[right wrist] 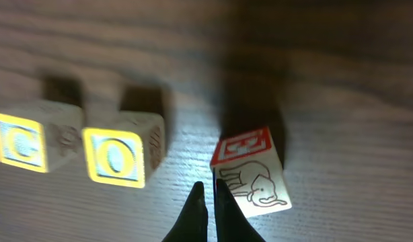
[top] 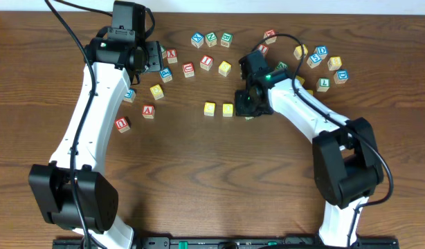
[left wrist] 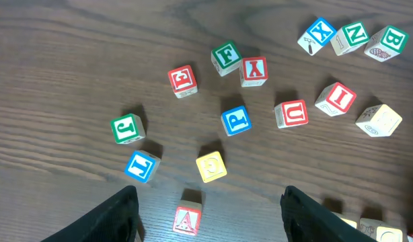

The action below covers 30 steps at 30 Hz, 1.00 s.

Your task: Spell out CORL

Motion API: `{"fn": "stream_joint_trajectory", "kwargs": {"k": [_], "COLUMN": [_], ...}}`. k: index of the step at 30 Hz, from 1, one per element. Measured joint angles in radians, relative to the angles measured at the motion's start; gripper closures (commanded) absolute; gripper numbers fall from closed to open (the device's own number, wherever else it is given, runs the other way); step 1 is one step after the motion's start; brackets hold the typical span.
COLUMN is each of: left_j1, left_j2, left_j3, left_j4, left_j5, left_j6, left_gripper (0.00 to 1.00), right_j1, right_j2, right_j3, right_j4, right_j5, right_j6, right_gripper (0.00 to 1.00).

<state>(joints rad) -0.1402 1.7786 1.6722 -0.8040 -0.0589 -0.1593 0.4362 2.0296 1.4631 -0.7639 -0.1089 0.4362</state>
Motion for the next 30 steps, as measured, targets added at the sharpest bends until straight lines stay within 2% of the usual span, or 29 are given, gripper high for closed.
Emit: {"fn": "stream_joint_trajectory", "kwargs": {"k": [10,22,30], "left_j1": [0.000,0.000,0.000], "left_j2": [0.000,0.000,0.000], "left_j3": [0.000,0.000,0.000], "left_j4": [0.000,0.000,0.000], "left_j5": [0.000,0.000,0.000], "left_j6": [0.000,0.000,0.000], "left_gripper": [0.33,0.33,0.33], "right_j1": [-0.001,-0.063,-0.098], "right_j2": [0.013,0.013,0.013], "right_j3": [0.000,0.000,0.008], "right_j4": [-0.051,-0.060,-0.070], "right_j5": [0.012,0.126,0.095], "right_j6": [0.000,-0.004,-0.093], "right_gripper": [0.99,0.98,0.99]}}
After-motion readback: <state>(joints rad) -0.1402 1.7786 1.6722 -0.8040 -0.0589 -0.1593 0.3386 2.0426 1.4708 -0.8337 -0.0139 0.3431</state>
